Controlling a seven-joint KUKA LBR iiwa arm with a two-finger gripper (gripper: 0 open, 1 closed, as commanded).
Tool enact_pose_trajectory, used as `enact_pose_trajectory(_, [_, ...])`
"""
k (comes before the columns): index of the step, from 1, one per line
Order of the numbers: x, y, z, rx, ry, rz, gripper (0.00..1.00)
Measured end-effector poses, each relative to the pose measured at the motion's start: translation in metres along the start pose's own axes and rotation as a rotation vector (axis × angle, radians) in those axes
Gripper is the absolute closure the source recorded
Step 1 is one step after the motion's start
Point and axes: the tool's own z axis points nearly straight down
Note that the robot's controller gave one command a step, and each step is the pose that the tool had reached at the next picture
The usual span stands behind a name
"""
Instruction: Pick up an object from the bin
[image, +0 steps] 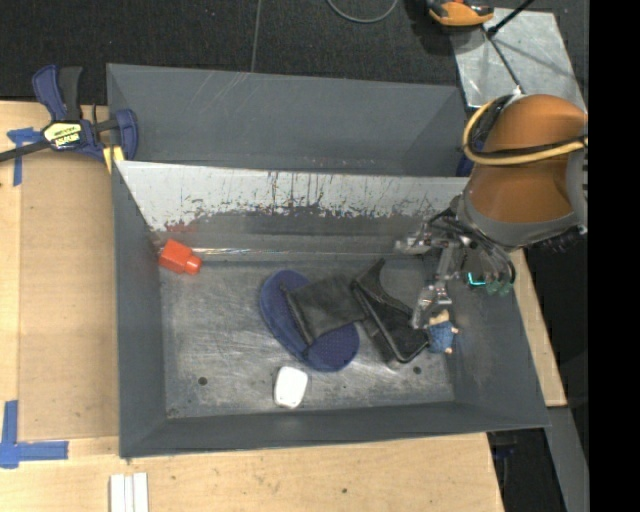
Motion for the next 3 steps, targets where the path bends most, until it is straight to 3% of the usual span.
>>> enact_pose_trajectory(1, [0.003,0.019,0.056,0.001,-0.014,0.201,0.0])
enact_pose_trajectory(2, [0.006,0.019,0.06,0.001,-0.002,0.201,1.0])
enact_pose_trajectory(3, [0.03,0.063,-0.056,-0.002,-0.006,0.196,1.0])
